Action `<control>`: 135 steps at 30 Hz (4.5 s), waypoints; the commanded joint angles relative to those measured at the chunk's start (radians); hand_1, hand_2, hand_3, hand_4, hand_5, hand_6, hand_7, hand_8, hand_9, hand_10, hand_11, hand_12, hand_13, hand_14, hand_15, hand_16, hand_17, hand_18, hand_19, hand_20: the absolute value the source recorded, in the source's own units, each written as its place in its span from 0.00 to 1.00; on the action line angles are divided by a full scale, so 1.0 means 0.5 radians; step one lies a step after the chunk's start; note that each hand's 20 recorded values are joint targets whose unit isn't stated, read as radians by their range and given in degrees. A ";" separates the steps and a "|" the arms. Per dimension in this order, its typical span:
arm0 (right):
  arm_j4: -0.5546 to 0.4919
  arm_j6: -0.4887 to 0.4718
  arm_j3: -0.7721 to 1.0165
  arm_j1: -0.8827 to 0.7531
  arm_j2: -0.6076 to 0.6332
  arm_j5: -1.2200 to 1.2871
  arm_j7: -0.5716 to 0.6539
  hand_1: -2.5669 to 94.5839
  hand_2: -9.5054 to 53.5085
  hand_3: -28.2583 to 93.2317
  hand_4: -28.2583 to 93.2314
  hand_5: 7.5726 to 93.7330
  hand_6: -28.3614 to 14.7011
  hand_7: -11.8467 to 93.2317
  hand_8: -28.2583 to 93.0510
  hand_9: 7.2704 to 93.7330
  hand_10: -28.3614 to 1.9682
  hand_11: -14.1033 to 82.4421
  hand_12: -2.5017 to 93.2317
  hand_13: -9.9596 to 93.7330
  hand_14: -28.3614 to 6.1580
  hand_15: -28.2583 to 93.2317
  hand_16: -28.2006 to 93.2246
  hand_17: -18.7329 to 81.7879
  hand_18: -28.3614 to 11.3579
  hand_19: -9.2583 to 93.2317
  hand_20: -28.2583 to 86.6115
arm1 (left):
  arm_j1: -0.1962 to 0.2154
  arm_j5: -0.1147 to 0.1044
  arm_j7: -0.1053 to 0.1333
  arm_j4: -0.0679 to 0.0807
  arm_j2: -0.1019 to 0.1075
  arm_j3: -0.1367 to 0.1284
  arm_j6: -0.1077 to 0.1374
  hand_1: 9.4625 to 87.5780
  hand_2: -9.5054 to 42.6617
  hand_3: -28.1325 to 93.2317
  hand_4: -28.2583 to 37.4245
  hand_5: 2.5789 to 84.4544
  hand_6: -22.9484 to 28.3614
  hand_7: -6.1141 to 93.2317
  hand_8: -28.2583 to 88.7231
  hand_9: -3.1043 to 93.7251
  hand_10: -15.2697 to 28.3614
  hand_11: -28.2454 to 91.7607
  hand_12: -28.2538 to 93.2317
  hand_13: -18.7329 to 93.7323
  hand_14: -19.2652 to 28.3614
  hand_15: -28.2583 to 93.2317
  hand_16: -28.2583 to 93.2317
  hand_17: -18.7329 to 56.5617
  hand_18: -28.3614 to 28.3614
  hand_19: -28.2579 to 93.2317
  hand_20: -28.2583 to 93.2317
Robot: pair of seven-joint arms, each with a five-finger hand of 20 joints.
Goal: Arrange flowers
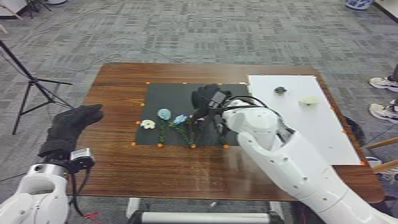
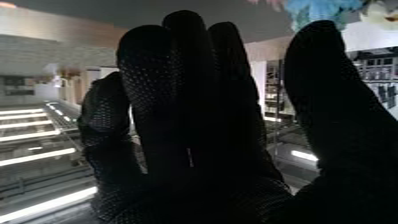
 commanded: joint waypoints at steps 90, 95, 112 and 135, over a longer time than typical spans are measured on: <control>0.117 0.560 0.005 0.115 0.203 0.048 -0.166 0.62 0.00 0.76 0.02 0.82 0.75 0.35 0.23 0.91 0.63 0.22 0.34 0.76 0.54 0.65 0.54 0.51 0.20 0.80 0.71 | 0.040 0.005 0.006 -0.031 -0.035 -0.018 0.035 0.24 0.39 0.79 0.08 0.65 0.50 0.23 0.17 0.60 0.69 0.42 0.33 0.53 0.78 0.42 0.22 0.34 0.69 0.28 0.37; 0.217 0.618 0.013 0.089 0.114 -0.035 -0.209 0.62 0.00 0.76 0.02 0.82 0.75 0.35 0.23 0.90 0.64 0.21 0.33 0.76 0.54 0.66 0.54 0.51 0.20 0.80 0.71 | 0.010 0.016 -0.010 -0.015 -0.032 0.001 0.008 0.24 0.39 0.79 0.08 0.66 0.50 0.23 0.17 0.60 0.69 0.42 0.33 0.53 0.78 0.42 0.22 0.34 0.69 0.28 0.37; 0.363 0.508 0.070 -0.028 0.077 -0.204 -0.271 0.62 0.00 0.76 0.01 0.83 0.75 0.34 0.21 0.88 0.67 0.19 0.28 0.77 0.55 0.67 0.53 0.52 0.20 0.81 0.71 | -0.018 0.023 -0.029 -0.001 -0.020 0.028 -0.026 0.24 0.39 0.79 0.08 0.66 0.49 0.24 0.17 0.60 0.69 0.42 0.33 0.53 0.78 0.42 0.22 0.34 0.69 0.28 0.37; 0.258 0.284 0.130 0.039 0.152 -0.124 -0.231 0.45 0.00 0.83 0.04 0.66 0.70 0.32 0.15 0.70 0.59 0.28 0.18 0.71 0.50 0.70 0.50 0.48 0.18 0.80 0.71 | -0.020 0.033 -0.018 0.003 -0.027 0.010 -0.058 0.25 0.32 0.79 0.11 0.65 0.49 0.24 0.17 0.59 0.69 0.42 0.33 0.53 0.78 0.42 0.22 0.34 0.69 0.28 0.37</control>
